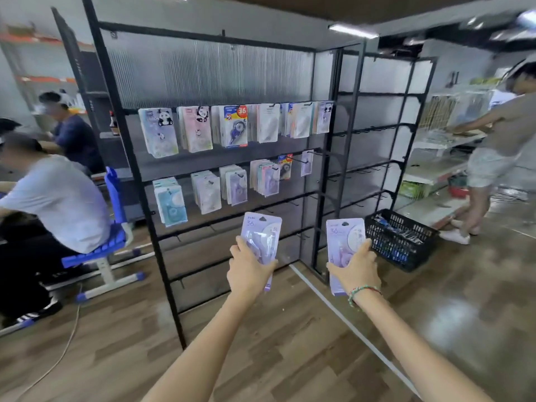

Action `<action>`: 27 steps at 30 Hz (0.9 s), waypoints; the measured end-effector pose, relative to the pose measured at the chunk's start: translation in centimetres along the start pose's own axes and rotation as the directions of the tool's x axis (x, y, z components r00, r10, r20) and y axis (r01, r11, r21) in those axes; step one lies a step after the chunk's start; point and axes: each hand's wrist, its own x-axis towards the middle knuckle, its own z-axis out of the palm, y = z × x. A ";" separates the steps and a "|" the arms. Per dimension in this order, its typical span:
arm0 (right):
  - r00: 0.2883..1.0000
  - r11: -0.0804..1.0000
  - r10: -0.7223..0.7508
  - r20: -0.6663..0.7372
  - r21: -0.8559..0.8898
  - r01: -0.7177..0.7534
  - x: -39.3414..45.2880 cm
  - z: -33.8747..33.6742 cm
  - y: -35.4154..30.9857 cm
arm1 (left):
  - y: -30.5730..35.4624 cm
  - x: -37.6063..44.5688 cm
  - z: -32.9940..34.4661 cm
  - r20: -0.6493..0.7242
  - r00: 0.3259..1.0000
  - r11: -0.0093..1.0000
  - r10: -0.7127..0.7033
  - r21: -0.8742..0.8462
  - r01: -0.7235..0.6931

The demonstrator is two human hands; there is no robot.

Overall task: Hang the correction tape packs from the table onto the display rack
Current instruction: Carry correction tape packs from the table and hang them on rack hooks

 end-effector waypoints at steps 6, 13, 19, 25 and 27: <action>0.999 0.999 0.023 -0.027 -0.024 -0.024 10.4 0.3 -0.2 | 6.0 9.9 5.6 0.007 0.999 0.998 0.051 -0.033 -0.050; 0.999 0.999 0.043 -0.023 -0.017 -0.044 19.2 1.5 1.0 | 9.9 16.8 11.7 0.066 0.995 0.997 0.073 -0.033 -0.071; 0.998 0.998 0.052 0.022 -0.027 -0.052 26.5 3.3 3.1 | 12.8 21.6 17.1 0.070 0.996 0.998 0.064 -0.028 -0.062; 0.996 0.999 -0.042 0.078 -0.012 0.043 36.1 3.5 5.0 | 17.0 26.6 22.5 0.008 1.000 0.998 -0.006 -0.063 0.007; 0.993 0.998 -0.057 0.103 -0.011 0.058 39.7 3.0 5.7 | 18.5 27.9 24.3 -0.015 0.999 0.996 -0.047 -0.073 0.046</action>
